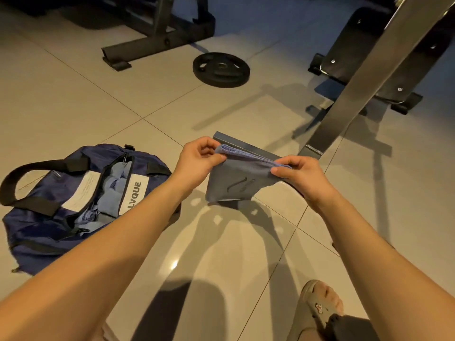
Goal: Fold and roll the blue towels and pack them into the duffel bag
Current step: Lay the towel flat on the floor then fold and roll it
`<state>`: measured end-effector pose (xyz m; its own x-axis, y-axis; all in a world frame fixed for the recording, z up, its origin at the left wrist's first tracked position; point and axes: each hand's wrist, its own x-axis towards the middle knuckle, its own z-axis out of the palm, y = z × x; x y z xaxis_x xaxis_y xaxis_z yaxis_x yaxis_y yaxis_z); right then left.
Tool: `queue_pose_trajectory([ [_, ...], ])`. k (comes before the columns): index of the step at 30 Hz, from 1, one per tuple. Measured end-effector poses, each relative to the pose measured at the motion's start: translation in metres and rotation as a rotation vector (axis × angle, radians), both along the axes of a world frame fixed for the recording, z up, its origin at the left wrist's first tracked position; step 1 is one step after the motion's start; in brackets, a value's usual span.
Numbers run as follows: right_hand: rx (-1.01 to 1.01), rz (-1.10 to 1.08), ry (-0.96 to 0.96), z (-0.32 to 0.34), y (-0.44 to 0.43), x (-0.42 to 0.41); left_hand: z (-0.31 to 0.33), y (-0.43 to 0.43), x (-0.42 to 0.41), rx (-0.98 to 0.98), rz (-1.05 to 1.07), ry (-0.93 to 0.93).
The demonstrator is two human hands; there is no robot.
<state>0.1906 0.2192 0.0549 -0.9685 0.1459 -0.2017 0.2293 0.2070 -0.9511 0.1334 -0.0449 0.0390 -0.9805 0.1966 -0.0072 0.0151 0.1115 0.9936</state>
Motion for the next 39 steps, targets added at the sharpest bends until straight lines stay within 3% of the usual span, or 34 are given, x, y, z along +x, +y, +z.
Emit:
queue_pose_trajectory([
  [4,0.199,0.077,-0.034,-0.027,-0.014,0.025,-0.031,-0.014,0.027,-0.177,-0.087,0.024],
  [8,0.389,0.167,-0.157,-0.11,-0.031,0.073,-0.108,-0.035,0.083,-0.635,-0.158,0.124],
  [11,0.576,0.228,-0.221,-0.174,-0.046,0.112,-0.166,-0.047,0.128,-0.794,-0.227,0.142],
  [15,0.755,0.353,-0.209,-0.214,-0.049,0.15,-0.199,-0.053,0.164,-0.87,-0.367,0.158],
  [20,0.722,0.379,-0.202,-0.226,-0.045,0.161,-0.217,-0.057,0.174,-0.907,-0.438,0.216],
  [22,0.681,0.375,-0.224,-0.228,-0.043,0.16,-0.216,-0.058,0.172,-0.903,-0.433,0.14],
  [26,0.494,0.291,-0.32,-0.236,-0.041,0.159,-0.21,-0.054,0.168,-0.744,-0.346,-0.246],
  [30,0.401,0.165,-0.449,-0.237,-0.044,0.151,-0.214,-0.044,0.163,-0.7,-0.237,-0.472],
  [33,0.381,0.039,-0.524,-0.238,-0.041,0.147,-0.218,-0.036,0.154,-0.74,-0.161,-0.545],
  [36,0.436,0.052,-0.571,-0.237,-0.042,0.142,-0.218,-0.03,0.151,-0.775,-0.116,-0.574],
  [39,0.508,0.089,-0.606,-0.239,-0.044,0.136,-0.214,-0.029,0.154,-0.846,-0.088,-0.462],
])
